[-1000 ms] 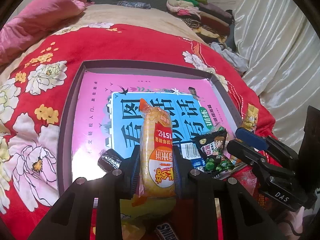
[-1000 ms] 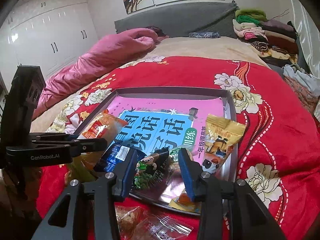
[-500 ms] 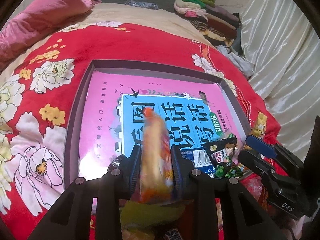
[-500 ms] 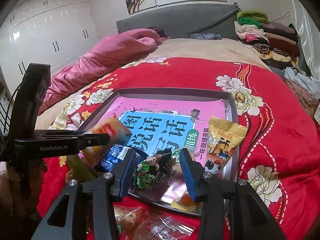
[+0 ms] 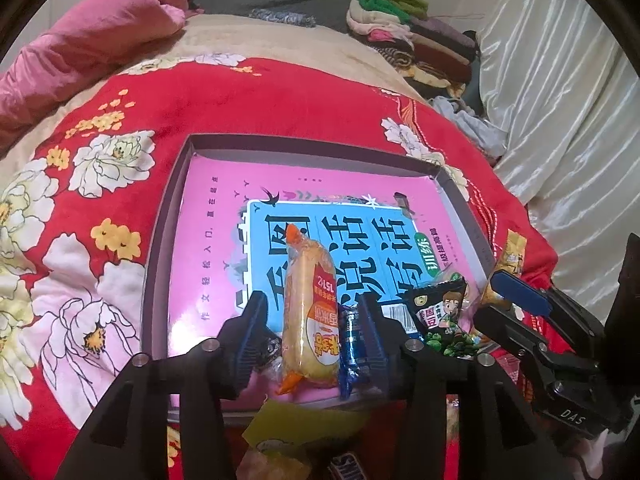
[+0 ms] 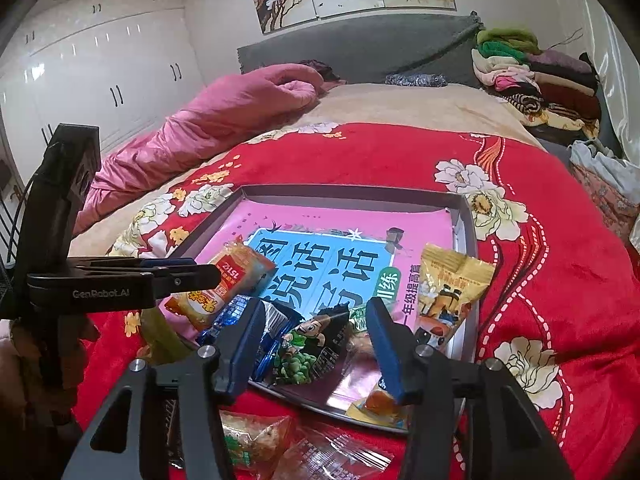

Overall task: Organize snacks
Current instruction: 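Release the orange cake onto the book with left while right releases the black bag, then withdraw both open grippers from the lid toward the remaining snacks, then grasp the Snickers bar with left while right grasps the clear pastry bag, then carry the Snickers bar with left while right carries the clear bag over the lid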

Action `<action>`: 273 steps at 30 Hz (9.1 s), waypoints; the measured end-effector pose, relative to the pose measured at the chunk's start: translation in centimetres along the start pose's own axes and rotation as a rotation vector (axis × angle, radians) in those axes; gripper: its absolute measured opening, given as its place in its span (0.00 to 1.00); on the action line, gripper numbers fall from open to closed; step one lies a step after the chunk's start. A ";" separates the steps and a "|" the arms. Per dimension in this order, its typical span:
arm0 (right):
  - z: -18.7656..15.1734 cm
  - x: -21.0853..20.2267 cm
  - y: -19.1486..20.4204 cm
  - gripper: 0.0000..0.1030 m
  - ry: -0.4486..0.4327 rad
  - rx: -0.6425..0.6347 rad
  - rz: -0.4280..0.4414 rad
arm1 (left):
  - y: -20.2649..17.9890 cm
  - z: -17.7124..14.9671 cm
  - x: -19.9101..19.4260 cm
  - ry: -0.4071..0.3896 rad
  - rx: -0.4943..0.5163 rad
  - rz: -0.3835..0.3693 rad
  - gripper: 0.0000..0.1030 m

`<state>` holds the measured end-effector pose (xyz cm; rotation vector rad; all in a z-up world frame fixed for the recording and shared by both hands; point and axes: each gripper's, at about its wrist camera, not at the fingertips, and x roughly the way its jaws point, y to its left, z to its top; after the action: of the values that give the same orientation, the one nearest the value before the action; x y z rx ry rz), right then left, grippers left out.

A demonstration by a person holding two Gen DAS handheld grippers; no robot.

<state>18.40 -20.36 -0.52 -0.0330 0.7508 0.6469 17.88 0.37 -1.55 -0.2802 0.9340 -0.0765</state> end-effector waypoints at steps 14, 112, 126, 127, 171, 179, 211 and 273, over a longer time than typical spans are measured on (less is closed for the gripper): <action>0.3 -0.8 0.1 0.60 -0.039 -0.004 0.003 | -0.1 0.0 -0.9 -0.023 0.007 0.018 0.70; -5.9 -6.0 0.1 0.72 0.041 0.167 -0.105 | -2.2 -9.0 -5.6 0.086 0.033 0.043 0.75; -6.6 -4.5 0.0 0.72 0.110 0.169 -0.109 | -2.1 -11.0 -3.5 0.158 0.009 0.043 0.75; -6.6 -4.3 0.1 0.72 0.114 0.167 -0.109 | -2.0 -11.0 -3.4 0.160 0.006 0.044 0.75; -6.1 -3.0 0.5 0.36 0.117 0.150 -0.030 | -2.6 -12.0 -1.2 0.154 -0.013 0.001 0.29; -5.5 -3.9 0.1 0.36 0.064 0.170 -0.025 | -3.0 -12.0 -2.4 0.169 -0.010 -0.053 0.29; -3.7 -5.1 0.2 0.36 -0.037 0.153 0.035 | -4.2 -7.8 -6.5 0.009 0.022 -0.026 0.29; -0.5 0.2 -1.6 0.37 -0.036 0.131 0.016 | -3.4 -1.7 0.5 0.007 -0.021 0.010 0.29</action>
<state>19.12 -21.70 -1.33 0.1047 0.7581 0.6113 17.07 -3.36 -1.97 -0.2945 0.9436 -0.0591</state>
